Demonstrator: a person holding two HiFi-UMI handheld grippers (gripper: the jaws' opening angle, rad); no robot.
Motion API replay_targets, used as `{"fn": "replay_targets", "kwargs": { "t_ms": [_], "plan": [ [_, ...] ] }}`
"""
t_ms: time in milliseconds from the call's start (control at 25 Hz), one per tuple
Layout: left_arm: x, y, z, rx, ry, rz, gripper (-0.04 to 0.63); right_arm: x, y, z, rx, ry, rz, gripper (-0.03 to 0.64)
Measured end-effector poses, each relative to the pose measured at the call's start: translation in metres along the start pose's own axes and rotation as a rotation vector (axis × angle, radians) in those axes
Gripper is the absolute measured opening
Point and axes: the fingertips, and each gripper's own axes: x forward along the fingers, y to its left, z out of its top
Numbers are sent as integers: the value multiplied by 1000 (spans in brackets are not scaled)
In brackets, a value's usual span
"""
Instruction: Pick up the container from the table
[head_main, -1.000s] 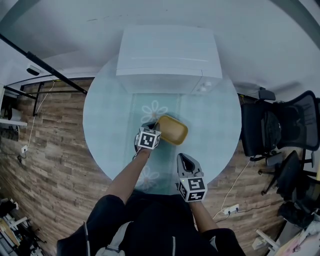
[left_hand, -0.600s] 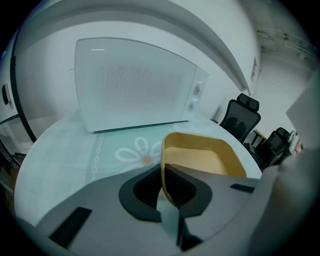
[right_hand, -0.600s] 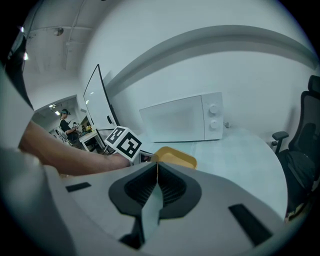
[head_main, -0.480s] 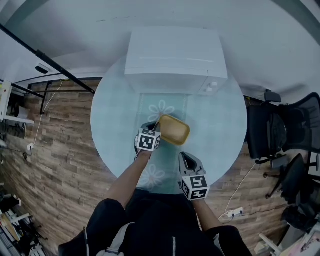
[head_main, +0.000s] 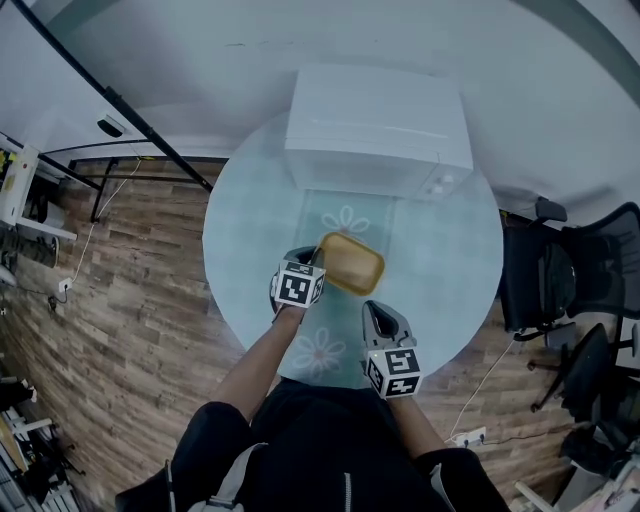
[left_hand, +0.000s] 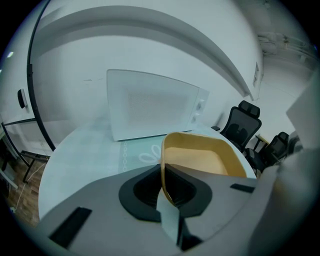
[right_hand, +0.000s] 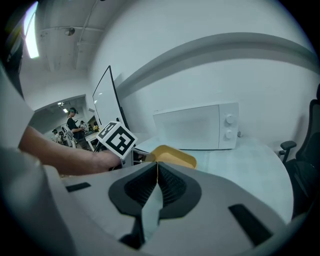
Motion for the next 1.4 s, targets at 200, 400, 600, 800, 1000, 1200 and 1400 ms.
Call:
{"fn": "replay_targets", "kwargs": {
  "t_ms": [200,400,600,800,1000,1200,1400],
  "plan": [
    [-33,2,8,35,-27,-19,22,0,11,6,-10,-21,-16,25],
    [-70,-2,17,97,-59,-54,22,-8,13,24,-11,-71,-51,25],
    [-105,-1,21,148,-90,-75,21,-15,23,38,-35,-114,-68,25],
    [-137,-2,22,171,-124,-90,21,-22,40,44,-52,-145,-80,25],
    [-158,-5,18,169,-148,-115,23,-29,51,43,-62,-154,-89,25],
    [-170,-4,14,170,-162,-113,21,-36,52,41,-60,-167,-118,23],
    [-172,0,10,171,-163,-109,21,-37,53,39,-61,-166,-129,23]
  ]
}}
